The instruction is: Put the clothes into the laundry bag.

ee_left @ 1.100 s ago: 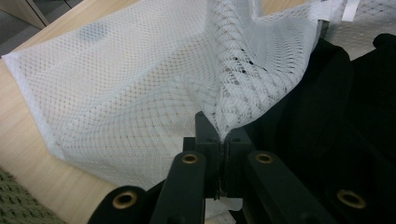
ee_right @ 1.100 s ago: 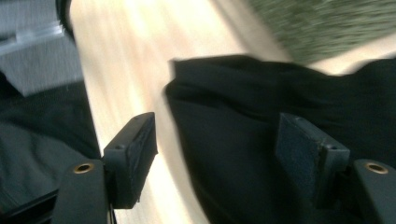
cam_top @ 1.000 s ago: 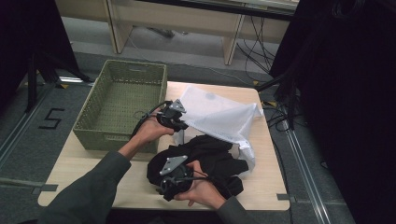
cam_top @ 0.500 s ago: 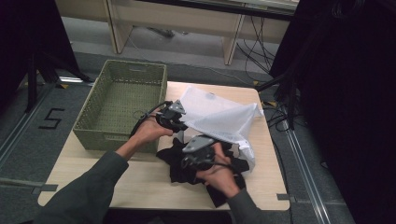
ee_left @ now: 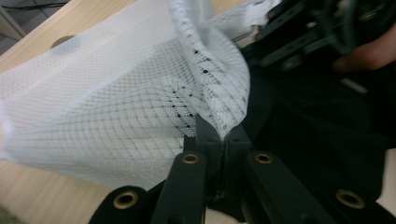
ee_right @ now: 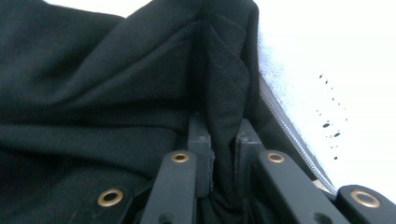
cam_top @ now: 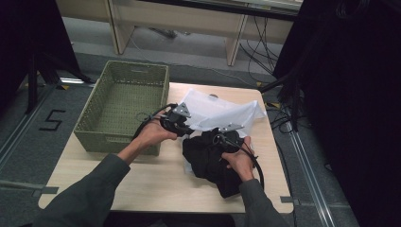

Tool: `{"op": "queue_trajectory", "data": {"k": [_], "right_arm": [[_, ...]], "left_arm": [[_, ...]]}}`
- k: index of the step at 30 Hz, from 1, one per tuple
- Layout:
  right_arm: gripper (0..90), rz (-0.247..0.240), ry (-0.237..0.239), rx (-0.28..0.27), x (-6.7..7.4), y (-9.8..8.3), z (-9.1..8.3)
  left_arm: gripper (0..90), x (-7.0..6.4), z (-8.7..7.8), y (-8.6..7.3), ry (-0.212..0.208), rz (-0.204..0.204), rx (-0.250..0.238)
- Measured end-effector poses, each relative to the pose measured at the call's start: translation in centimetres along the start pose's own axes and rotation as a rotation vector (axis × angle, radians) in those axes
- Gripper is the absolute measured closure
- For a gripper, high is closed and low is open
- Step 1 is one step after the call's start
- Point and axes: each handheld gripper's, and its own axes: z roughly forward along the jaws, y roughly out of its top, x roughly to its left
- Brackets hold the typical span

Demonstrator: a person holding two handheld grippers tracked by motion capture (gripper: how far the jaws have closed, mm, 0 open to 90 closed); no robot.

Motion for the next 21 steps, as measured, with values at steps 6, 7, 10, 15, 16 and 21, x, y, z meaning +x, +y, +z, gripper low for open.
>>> {"op": "queue_trajectory", "data": {"k": [6, 7, 10, 15, 16, 21], "right_arm": [[64.0, 0.005, -0.026, 0.011, 0.3, 1.1, -0.1], [58.1, -0.008, -0.025, -0.005, 0.1, 1.2, -0.6], [47.0, 0.024, 0.047, -0.072, -0.3, 1.6, -3.5], [38.5, -0.043, 0.239, -0.101, 2.4, 1.1, -7.5], [37.9, -0.068, 0.266, -0.092, 3.3, 1.0, -7.7], [35.7, -0.123, 0.357, -0.083, 8.0, 0.6, -6.1]], "left_arm": [[87.6, -0.5, 0.9, 0.5, 0.007, 0.029, 0.033], [87.6, -0.3, 0.9, 0.5, 0.013, 0.024, 0.034], [87.6, 0.3, 0.6, 0.4, 0.022, 0.009, 0.027], [87.5, 0.6, 0.4, 0.3, 0.04, -0.006, 0.03], [87.4, 0.5, 0.5, 0.3, 0.045, -0.036, 0.015], [87.3, 0.5, 0.7, 0.4, 0.044, -0.044, 0.013]]}}
